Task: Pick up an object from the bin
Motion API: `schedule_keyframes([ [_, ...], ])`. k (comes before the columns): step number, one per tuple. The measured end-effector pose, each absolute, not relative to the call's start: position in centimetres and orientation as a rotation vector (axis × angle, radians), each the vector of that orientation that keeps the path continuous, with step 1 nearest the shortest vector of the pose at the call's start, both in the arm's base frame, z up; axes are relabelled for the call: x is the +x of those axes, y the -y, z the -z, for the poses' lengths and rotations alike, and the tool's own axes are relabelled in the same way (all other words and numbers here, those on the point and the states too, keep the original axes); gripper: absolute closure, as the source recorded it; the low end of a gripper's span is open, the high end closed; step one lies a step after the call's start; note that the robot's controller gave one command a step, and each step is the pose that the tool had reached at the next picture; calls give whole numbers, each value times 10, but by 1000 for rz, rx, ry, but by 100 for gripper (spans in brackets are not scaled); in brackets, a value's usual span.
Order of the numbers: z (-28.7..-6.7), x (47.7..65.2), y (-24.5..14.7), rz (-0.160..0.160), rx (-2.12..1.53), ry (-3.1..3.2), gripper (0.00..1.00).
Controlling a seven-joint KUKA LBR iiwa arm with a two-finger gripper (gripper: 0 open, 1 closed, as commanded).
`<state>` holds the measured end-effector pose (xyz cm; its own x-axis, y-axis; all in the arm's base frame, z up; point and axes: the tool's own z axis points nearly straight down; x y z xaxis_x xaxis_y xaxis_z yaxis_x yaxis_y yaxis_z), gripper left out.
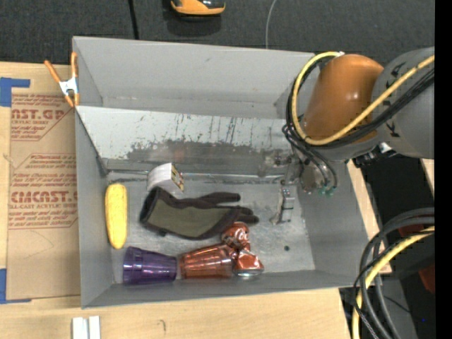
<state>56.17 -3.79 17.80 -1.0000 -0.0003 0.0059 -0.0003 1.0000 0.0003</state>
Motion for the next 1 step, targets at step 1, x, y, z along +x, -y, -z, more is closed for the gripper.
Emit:
schedule_keyframes([
  [1,-183,563,38,0,1,3143,0],
])
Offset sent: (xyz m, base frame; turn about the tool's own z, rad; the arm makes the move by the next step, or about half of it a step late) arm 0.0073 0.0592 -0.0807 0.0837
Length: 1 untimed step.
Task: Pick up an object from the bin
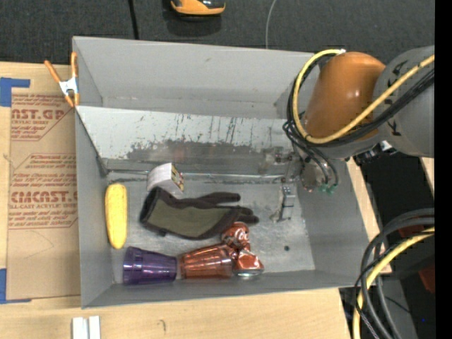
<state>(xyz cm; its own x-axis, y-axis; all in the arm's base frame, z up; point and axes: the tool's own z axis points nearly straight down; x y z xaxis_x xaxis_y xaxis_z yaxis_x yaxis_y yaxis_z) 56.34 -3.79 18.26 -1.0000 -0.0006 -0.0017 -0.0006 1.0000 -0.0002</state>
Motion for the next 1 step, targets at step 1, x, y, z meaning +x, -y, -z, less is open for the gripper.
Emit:
schedule_keyframes([
  [1,-139,569,7,0,79,-3131,0],
])
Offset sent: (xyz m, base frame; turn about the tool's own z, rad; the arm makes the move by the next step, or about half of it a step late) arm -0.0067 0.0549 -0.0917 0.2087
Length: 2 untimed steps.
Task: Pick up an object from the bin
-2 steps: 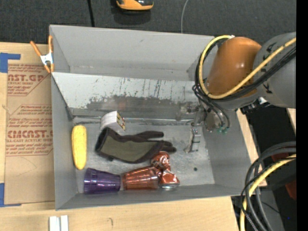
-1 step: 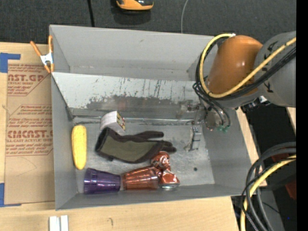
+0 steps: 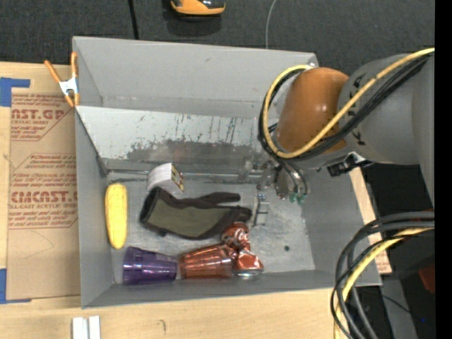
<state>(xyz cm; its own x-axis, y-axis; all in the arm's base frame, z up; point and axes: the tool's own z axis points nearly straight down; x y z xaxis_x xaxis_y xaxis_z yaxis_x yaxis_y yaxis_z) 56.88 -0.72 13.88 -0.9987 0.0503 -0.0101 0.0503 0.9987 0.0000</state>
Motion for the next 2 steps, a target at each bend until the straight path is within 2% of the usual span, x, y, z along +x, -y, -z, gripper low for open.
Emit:
schedule_keyframes([
  [1,-101,562,-16,-5,302,-3118,0],
  [2,-71,558,-37,-3,374,-3114,100],
])
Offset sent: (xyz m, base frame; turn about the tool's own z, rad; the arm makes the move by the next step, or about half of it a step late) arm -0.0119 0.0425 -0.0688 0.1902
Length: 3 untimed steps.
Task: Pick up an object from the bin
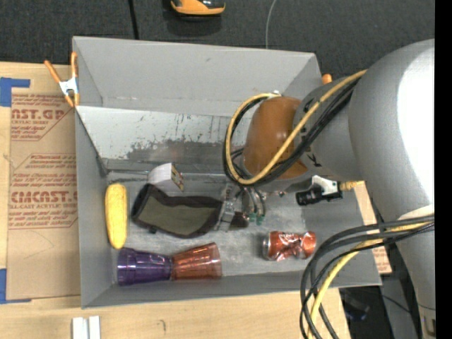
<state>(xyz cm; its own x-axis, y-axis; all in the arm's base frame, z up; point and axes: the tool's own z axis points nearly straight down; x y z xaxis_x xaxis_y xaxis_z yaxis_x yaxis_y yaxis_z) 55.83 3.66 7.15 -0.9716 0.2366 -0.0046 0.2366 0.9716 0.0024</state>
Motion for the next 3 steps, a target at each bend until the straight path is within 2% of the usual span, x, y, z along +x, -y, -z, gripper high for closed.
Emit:
schedule_keyframes([
  [1,-71,558,-37,-3,374,-3114,100],
  [2,-115,561,-38,1,322,-3131,100],
  [3,-159,572,-22,0,192,-3134,100],
])
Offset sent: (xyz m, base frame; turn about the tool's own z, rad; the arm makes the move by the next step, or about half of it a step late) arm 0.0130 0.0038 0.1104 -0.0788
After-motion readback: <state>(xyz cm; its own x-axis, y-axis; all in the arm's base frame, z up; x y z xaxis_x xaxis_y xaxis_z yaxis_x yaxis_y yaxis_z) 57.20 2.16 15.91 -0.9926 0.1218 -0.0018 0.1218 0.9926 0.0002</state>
